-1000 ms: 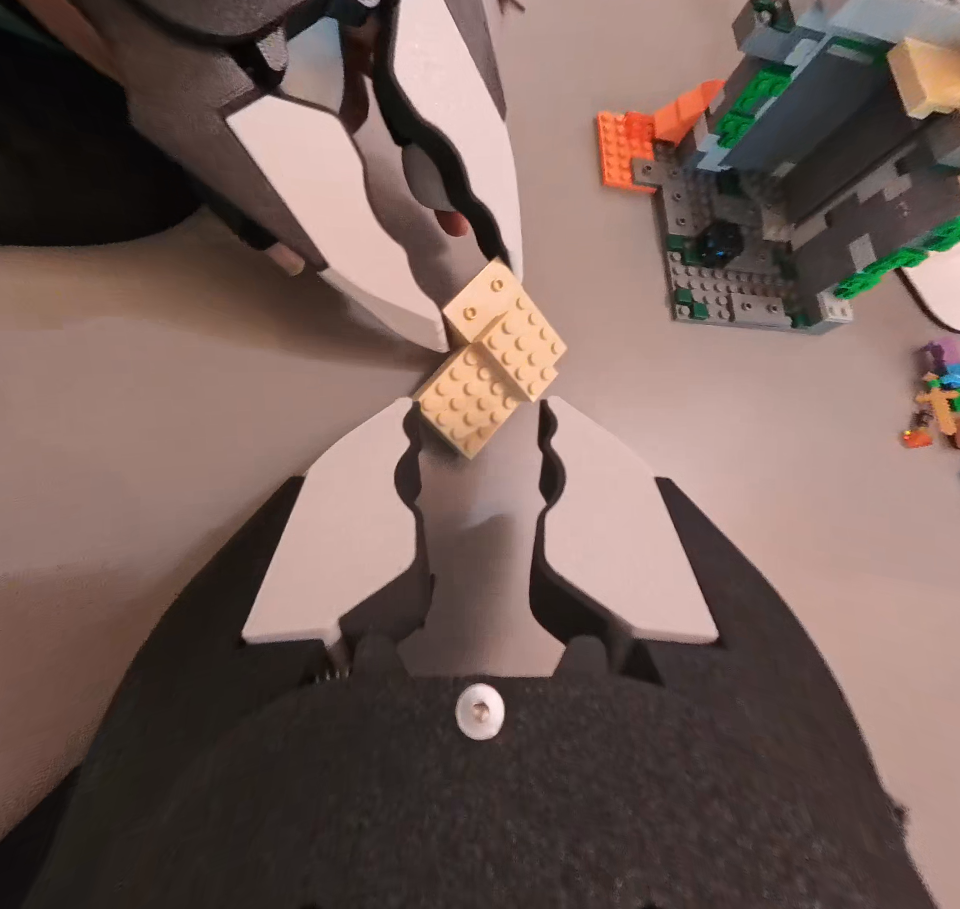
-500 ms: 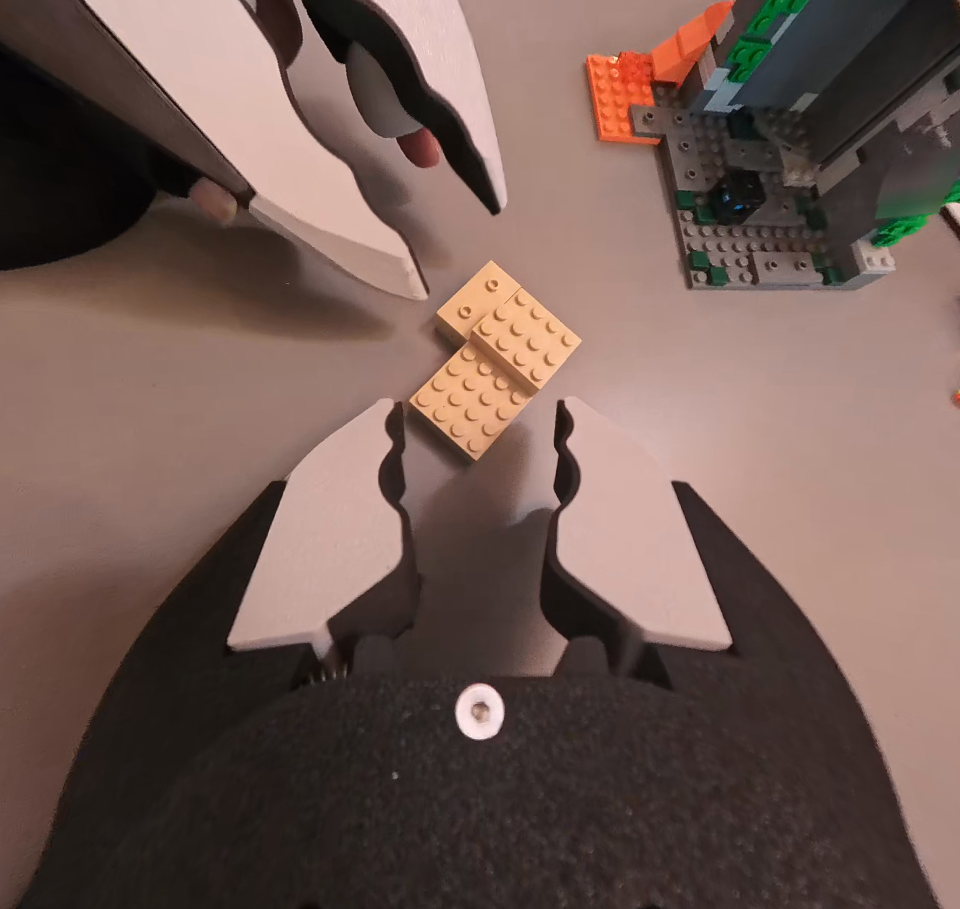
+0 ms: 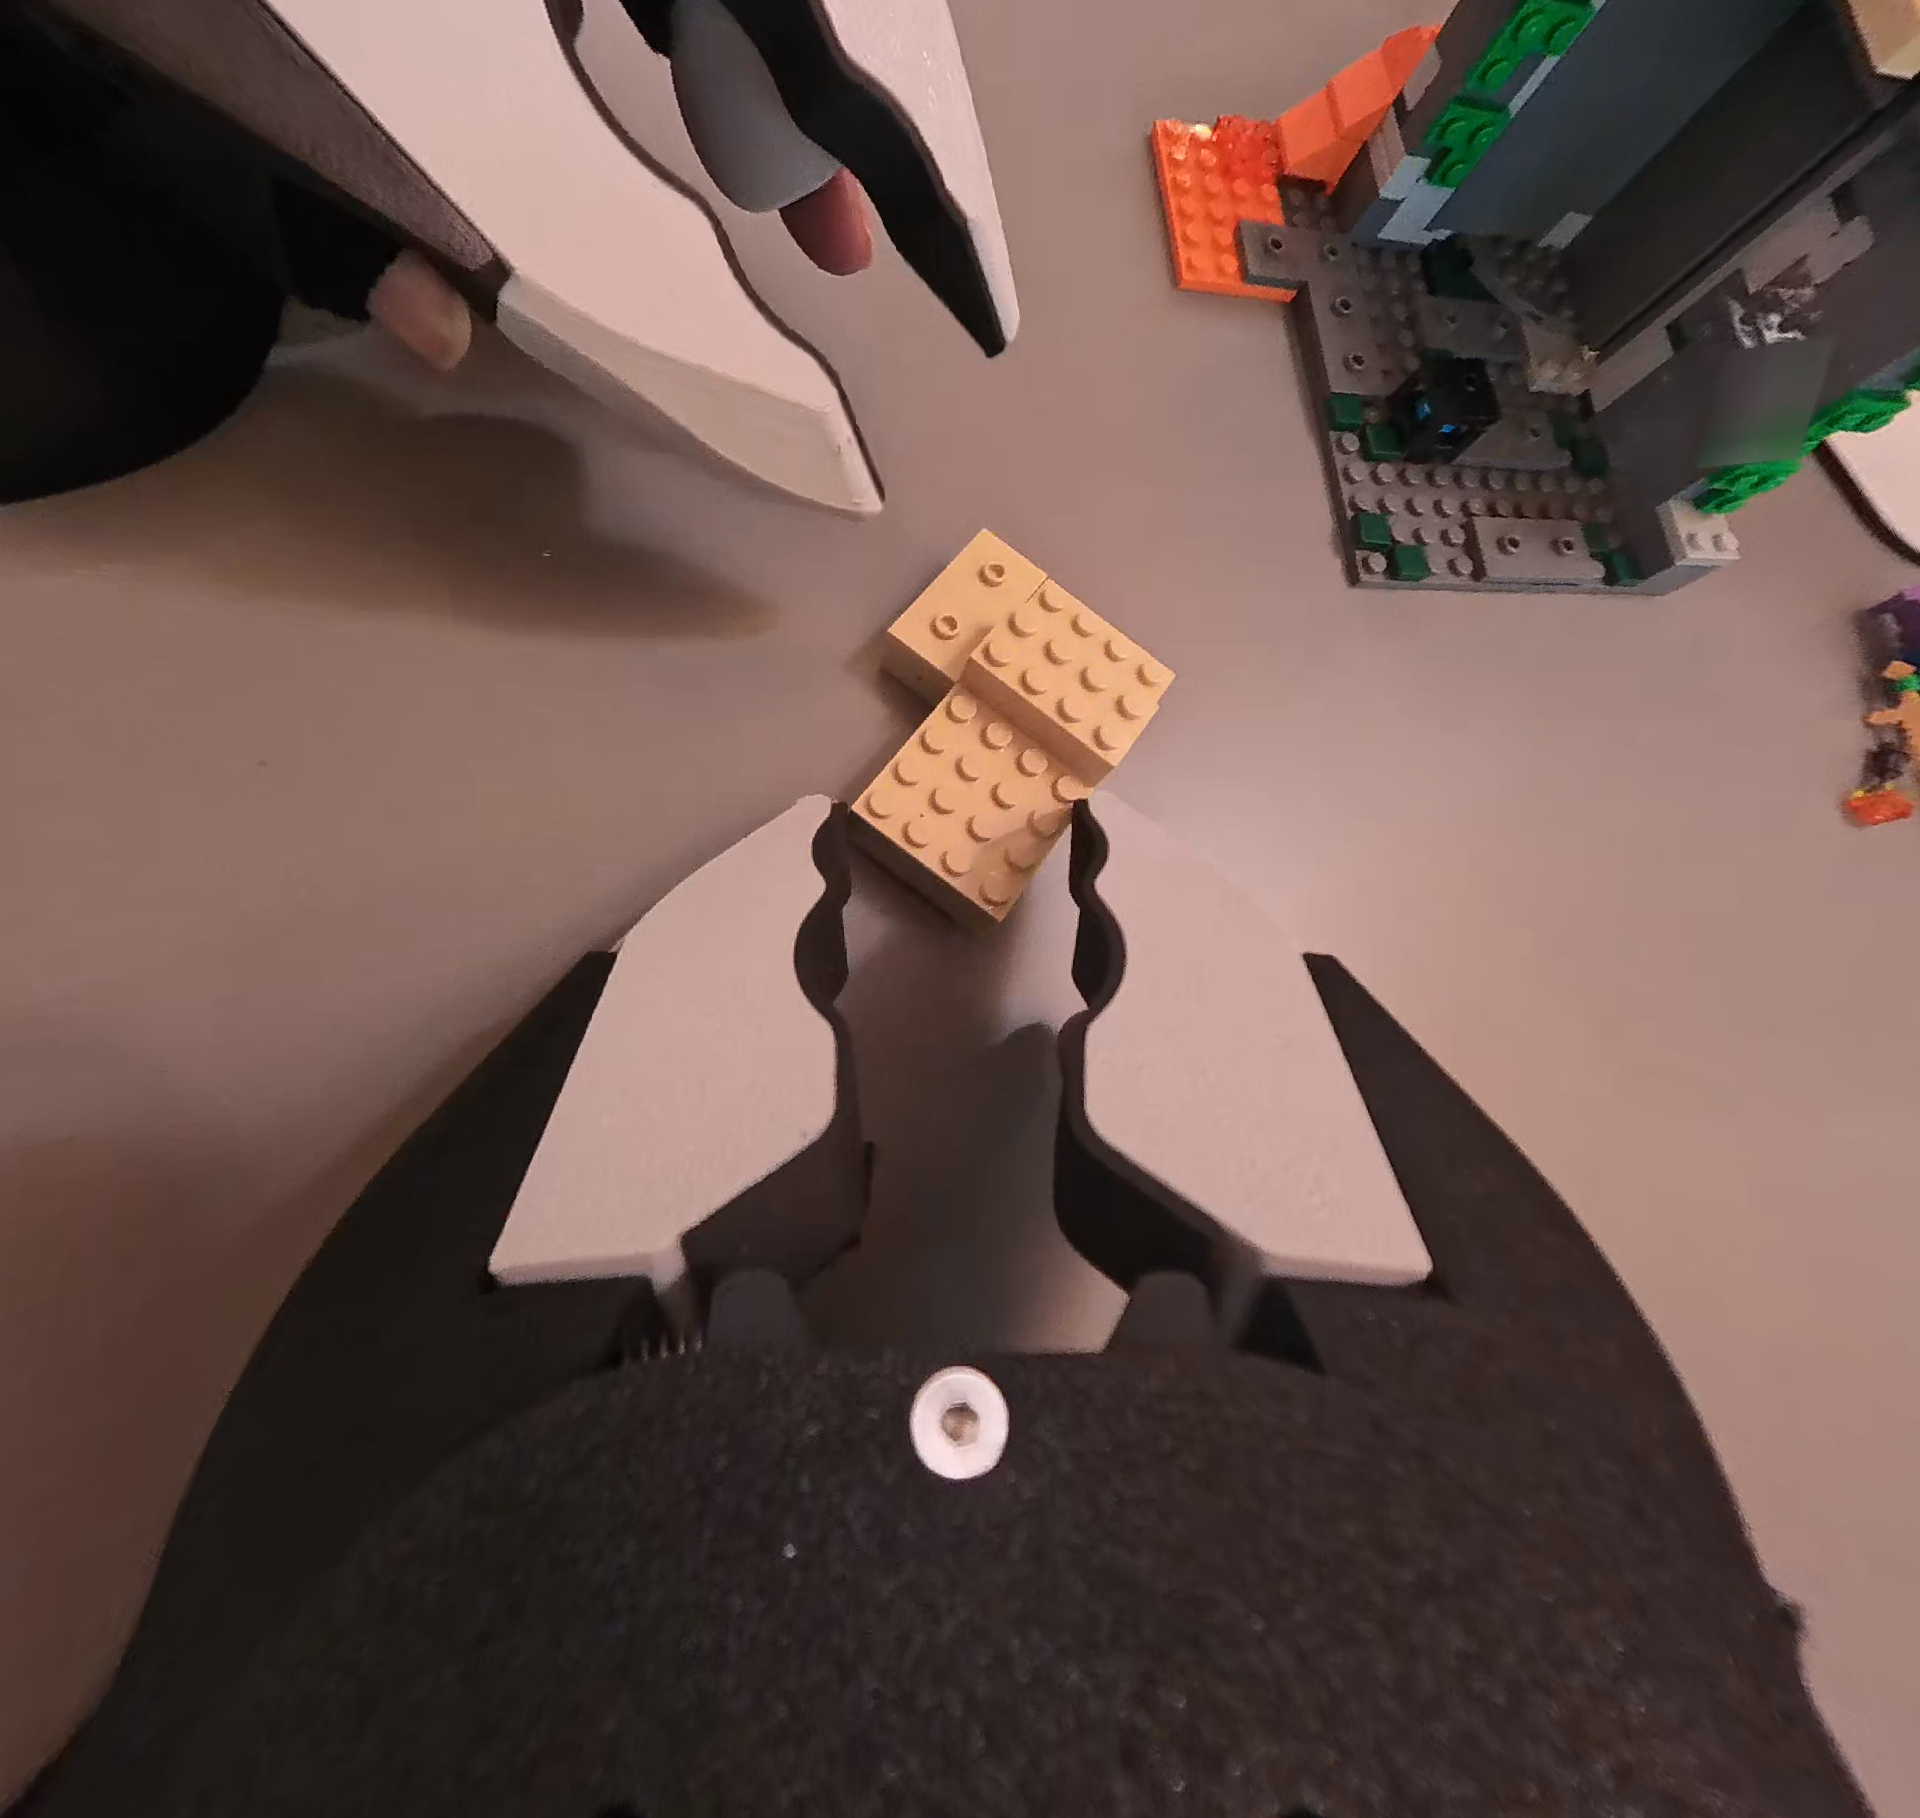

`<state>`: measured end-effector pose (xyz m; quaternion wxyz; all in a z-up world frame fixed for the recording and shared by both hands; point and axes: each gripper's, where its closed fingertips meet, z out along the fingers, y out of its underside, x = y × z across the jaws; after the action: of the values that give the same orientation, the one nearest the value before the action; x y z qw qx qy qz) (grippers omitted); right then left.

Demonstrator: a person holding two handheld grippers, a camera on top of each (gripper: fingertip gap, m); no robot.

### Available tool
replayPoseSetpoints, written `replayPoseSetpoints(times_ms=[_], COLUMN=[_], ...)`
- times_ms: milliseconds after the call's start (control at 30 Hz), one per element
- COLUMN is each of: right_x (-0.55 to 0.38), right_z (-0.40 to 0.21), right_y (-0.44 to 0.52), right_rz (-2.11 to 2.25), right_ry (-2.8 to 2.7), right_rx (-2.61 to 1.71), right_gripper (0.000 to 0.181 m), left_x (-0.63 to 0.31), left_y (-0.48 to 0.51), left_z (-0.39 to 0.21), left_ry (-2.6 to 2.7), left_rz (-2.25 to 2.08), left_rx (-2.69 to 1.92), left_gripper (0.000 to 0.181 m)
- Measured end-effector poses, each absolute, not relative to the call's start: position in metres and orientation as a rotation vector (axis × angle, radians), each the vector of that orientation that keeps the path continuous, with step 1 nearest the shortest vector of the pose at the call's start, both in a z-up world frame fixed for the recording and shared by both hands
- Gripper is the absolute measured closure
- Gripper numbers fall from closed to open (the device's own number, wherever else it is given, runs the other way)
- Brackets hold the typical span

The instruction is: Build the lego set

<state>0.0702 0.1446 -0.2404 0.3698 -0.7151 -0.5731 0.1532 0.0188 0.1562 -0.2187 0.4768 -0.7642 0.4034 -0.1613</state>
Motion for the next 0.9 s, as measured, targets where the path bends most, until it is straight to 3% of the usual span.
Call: replayPoseSetpoints(times_ms=[33, 567, 900], right_x=[0.071, 0.071, 0.077], right_z=[-0.240, -0.243, -0.204], right_y=[0.144, 0.169, 0.185], right_rz=[0.406, 0.552, 0.625], right_ry=[-1.474, -1.904, -1.542], right_rx=[-1.826, -1.426, -1.476], right_gripper=[0.141, 0.141, 0.139], left_x=[0.018, 0.010, 0.011], left_y=[0.157, 0.163, 0.161], left_z=[-0.218, -0.218, -0.212], left_ry=[0.977, 0.934, 0.942], left_rz=[-0.391, -0.391, -0.377], left_rx=[-1.863, -1.882, -1.832], left_gripper=[0.149, 0.151, 0.154])
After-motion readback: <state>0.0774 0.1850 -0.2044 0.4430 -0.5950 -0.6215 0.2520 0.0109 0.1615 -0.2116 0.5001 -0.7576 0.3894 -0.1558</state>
